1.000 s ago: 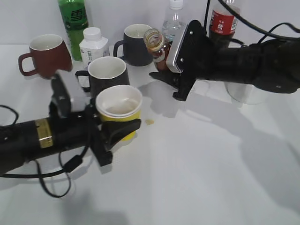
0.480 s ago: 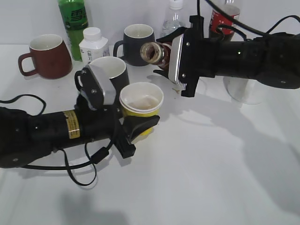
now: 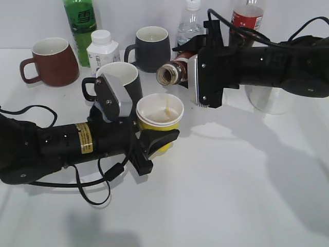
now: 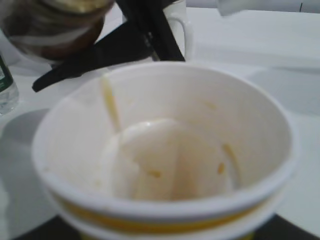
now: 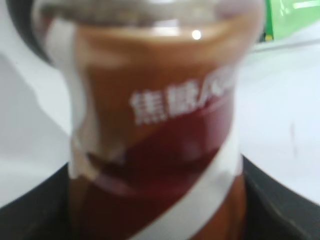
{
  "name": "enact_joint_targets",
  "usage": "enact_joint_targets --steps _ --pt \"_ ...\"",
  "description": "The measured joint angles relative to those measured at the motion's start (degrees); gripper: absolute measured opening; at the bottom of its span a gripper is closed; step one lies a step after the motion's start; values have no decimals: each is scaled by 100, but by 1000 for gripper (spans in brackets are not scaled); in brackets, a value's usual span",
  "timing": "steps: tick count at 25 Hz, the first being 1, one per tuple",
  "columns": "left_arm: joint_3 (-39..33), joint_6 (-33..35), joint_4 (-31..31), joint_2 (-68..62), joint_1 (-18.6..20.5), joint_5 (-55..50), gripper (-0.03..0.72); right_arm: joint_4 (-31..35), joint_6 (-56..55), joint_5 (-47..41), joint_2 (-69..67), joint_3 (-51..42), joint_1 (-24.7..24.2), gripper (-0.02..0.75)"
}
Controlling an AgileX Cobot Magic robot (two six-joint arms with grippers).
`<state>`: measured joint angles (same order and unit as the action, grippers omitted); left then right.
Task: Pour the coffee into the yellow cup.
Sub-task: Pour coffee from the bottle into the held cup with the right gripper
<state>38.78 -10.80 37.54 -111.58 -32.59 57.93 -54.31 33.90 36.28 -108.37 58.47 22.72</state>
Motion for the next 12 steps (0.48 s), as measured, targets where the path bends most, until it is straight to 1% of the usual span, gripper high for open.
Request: enact_joint_targets --steps 12 --pt "77 -5 -4 0 -10 0 344 0 896 -18 0 0 0 501"
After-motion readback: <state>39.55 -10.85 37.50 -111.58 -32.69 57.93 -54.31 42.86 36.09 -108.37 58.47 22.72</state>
